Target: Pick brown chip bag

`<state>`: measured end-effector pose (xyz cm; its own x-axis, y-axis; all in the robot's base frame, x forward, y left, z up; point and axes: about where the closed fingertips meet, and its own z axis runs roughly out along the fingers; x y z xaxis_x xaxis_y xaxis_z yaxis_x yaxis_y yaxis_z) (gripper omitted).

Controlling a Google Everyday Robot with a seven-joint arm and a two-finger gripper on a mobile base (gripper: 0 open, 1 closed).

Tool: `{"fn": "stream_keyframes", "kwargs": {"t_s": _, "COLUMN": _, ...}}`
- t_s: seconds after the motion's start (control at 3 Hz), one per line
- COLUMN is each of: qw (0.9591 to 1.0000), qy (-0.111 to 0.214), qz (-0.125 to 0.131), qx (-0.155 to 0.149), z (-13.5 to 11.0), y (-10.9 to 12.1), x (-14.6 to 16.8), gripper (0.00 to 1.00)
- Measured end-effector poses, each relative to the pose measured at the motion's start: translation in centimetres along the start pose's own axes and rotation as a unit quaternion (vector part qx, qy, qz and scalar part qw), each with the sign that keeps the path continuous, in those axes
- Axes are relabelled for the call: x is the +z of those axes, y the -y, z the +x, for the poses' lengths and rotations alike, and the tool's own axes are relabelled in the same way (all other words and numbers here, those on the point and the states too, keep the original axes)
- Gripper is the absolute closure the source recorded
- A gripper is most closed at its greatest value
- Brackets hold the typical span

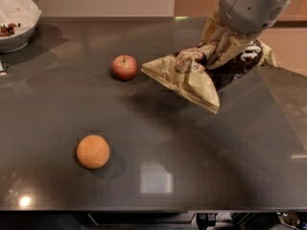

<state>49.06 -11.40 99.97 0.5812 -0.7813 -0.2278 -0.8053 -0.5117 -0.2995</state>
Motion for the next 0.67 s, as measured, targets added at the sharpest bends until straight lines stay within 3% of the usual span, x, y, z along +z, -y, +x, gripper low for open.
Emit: {"fn": "stream_keyframes", "kwargs": {"t_s": 0.67, "qw": 0.9988, "qy": 0.004, "qz": 0.046, "qx": -0.019, "z": -0.9, "y": 2.7, "x": -2.0, "gripper": 1.00}}
